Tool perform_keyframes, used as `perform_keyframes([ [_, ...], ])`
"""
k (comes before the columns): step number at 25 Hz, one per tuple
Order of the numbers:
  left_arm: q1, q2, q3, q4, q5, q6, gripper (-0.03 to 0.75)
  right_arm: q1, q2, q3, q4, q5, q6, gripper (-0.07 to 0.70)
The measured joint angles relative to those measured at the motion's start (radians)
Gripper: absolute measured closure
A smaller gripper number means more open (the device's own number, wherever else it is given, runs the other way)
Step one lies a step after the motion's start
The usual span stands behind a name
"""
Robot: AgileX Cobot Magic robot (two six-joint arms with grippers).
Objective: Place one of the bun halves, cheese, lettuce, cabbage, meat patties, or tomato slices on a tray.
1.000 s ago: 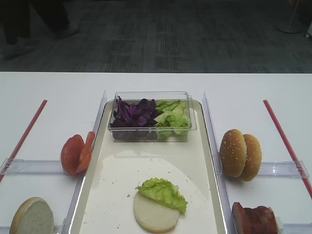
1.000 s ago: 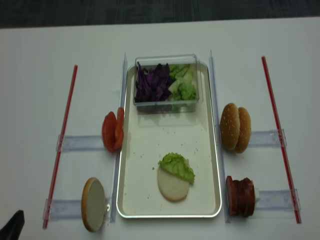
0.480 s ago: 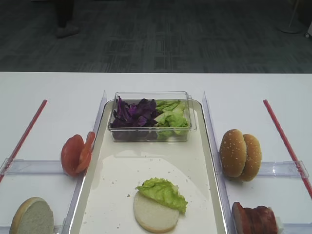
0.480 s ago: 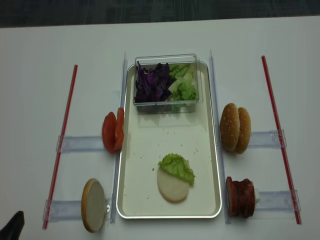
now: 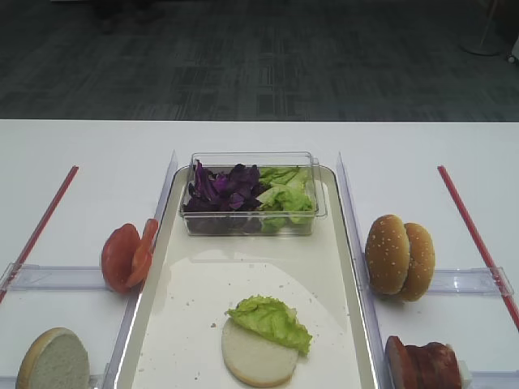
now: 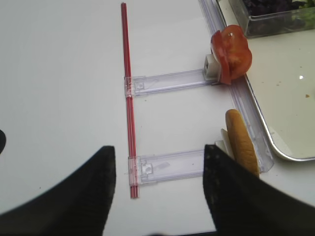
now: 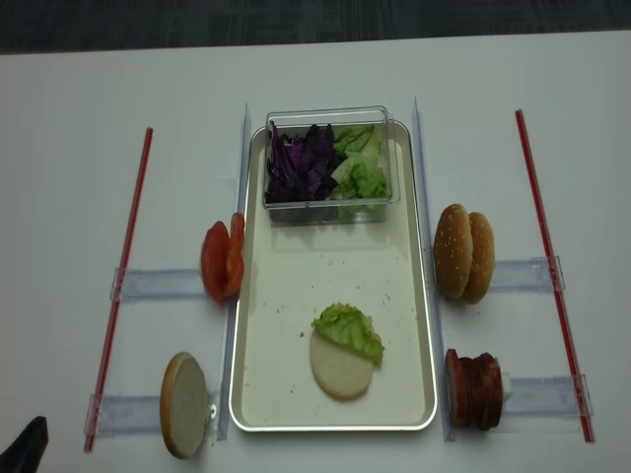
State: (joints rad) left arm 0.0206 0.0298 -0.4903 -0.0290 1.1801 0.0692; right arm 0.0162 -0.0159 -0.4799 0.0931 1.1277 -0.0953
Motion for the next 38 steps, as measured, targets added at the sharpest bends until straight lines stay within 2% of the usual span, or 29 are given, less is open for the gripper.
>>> perform_keyframes([
  [38,0.0,0.0,0.0,0.0,0.0,0.0,0.349,0.0,0.0,0.0,0.0,0.0,0.004,0.186],
])
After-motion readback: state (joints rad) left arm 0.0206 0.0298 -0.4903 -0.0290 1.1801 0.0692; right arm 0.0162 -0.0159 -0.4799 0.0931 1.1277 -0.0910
